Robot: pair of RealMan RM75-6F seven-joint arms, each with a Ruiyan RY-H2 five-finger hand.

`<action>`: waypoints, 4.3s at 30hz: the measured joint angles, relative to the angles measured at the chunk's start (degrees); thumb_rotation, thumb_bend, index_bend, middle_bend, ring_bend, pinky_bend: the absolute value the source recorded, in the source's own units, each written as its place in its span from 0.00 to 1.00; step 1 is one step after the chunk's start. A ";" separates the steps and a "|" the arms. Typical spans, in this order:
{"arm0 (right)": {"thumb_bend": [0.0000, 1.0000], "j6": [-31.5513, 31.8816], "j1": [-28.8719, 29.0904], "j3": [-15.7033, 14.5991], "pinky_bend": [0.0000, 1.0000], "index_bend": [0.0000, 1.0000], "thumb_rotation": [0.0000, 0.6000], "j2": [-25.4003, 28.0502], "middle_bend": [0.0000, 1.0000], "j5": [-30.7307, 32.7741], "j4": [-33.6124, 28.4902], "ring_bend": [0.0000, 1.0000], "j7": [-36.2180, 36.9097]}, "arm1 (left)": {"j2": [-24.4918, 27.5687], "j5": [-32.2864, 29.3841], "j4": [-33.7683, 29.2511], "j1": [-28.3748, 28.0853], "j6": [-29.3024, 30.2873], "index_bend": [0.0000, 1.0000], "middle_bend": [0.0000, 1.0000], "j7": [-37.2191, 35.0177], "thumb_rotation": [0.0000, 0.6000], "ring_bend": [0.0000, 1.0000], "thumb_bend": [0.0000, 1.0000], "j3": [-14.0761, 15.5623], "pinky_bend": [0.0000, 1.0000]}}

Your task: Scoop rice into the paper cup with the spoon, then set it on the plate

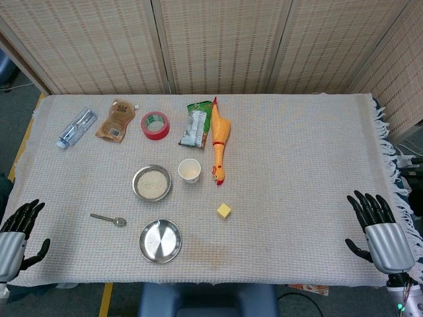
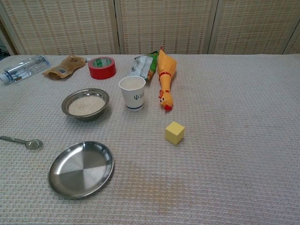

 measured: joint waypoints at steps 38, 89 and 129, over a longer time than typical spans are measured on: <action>0.10 -2.85 1.31 0.19 0.00 0.00 1.00 -0.28 0.00 0.83 -0.23 0.00 0.63 | -19.92 -4.33 20.38 -16.75 -25.90 0.33 1.00 13.53 1.00 1.00 0.42 -3.81 1.00; 0.10 -4.33 1.70 0.02 0.00 0.00 1.00 -0.29 0.00 2.21 -0.99 0.00 -0.48 | -28.03 -5.92 34.04 -17.53 -24.41 0.54 1.00 14.53 1.00 1.00 0.42 -3.05 1.00; 0.10 -3.85 1.75 -1.09 0.00 0.00 1.00 0.59 0.00 -0.20 -1.61 0.00 0.20 | -17.71 -30.03 0.93 -25.22 -19.44 0.59 1.00 66.56 1.00 1.00 0.42 -14.31 1.00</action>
